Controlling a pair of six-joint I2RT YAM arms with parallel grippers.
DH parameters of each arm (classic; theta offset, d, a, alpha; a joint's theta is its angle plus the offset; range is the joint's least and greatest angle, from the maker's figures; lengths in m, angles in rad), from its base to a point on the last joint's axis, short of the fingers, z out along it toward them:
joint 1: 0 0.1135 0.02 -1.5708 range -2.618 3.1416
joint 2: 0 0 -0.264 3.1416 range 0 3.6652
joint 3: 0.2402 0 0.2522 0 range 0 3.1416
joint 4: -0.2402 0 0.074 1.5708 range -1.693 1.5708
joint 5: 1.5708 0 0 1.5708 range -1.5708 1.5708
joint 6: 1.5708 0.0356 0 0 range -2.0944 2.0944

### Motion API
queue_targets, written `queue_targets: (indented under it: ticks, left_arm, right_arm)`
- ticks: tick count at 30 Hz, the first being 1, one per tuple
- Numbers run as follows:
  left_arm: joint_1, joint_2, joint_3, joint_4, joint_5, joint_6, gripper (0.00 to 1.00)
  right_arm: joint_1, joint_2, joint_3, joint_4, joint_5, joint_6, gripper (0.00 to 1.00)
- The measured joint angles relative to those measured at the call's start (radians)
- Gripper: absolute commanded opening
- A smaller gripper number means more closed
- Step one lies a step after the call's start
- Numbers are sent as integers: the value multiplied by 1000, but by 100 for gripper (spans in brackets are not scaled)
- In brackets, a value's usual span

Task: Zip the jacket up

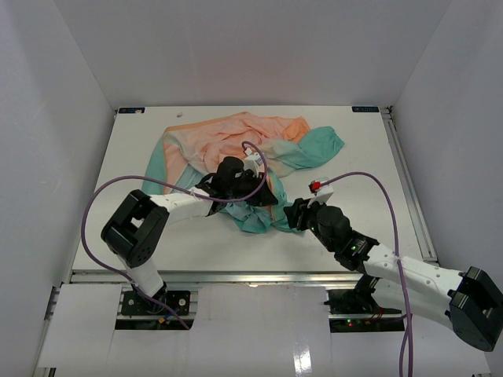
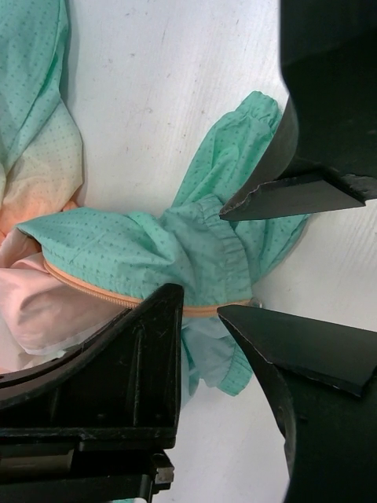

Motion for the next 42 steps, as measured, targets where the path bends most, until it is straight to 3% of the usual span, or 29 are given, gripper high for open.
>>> queue_targets:
  ticks: [4,12,21,32,38,42]
  left_arm:
    - [1,8,-4,70,94,-13,0]
    - [28,39,-6,221,277,-44,0]
    - [101,121,-6,436,461,-137,0]
    - [100,143,7,570,559,-209,0]
    - [100,144,11,638,590,-260,0]
    - [100,145,11,675,608,-288,0]
  right_arm:
    - [0,3,-10,17,-52,-22,57]
    - [-21,39,-24,91,-230,-77,61]
    - [-287,29,-92,264,-597,-76,62]
    - [-358,82,-97,373,-847,-89,53]
    - [-359,145,-108,418,-890,-98,54]
    - [-359,171,-110,444,-914,-106,47]
